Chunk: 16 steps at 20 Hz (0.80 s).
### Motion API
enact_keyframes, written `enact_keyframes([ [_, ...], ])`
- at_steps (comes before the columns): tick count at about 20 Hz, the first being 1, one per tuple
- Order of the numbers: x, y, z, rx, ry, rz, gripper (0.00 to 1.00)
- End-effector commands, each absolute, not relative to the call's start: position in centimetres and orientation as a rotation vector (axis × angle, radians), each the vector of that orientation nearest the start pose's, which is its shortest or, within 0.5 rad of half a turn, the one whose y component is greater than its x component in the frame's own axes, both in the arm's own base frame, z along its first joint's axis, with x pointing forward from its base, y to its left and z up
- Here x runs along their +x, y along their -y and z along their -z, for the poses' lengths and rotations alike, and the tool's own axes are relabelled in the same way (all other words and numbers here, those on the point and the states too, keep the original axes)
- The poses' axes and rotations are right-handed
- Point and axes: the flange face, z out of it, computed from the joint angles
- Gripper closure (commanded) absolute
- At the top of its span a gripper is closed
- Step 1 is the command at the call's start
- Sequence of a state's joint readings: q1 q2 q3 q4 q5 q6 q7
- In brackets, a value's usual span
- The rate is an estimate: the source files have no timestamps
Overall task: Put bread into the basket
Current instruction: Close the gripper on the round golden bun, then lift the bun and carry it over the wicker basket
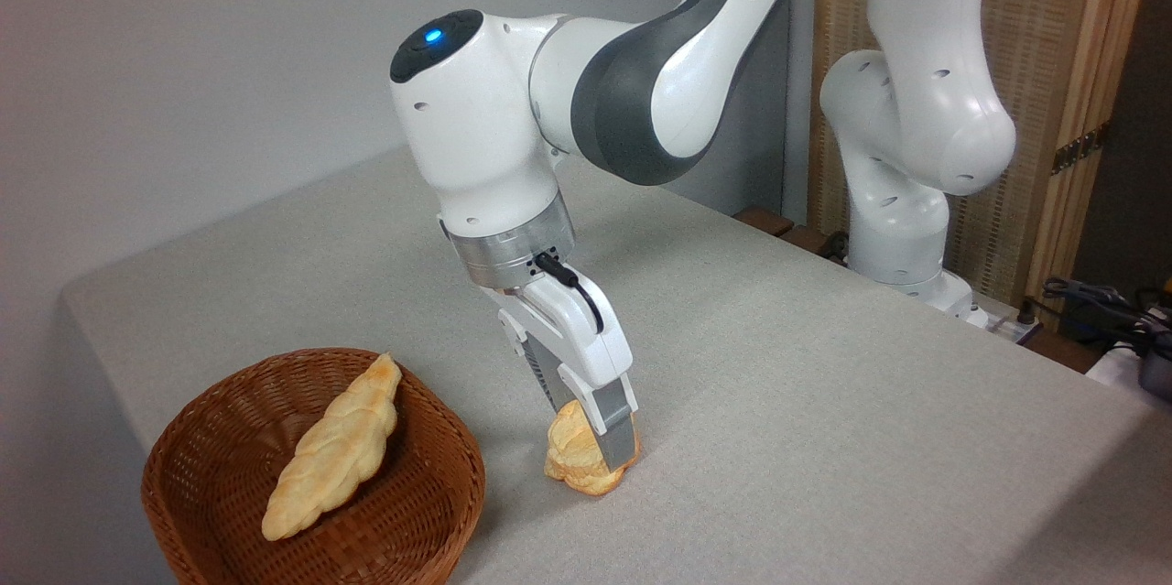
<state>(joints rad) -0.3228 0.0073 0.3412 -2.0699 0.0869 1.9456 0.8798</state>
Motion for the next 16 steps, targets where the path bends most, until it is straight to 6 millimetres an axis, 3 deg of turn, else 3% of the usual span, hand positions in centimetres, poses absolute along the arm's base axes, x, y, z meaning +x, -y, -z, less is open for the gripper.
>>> enact_keyframes([
  [1, 53.3, -1.9, -42.4, -2.773, -1.394, -0.224, 0.53],
  [8, 53.3, -1.9, -42.5, -2.775, -1.392, -0.226, 0.53],
  [16, 54.9, -1.8, -49.7, -2.792, -1.349, 0.051, 0.52],
])
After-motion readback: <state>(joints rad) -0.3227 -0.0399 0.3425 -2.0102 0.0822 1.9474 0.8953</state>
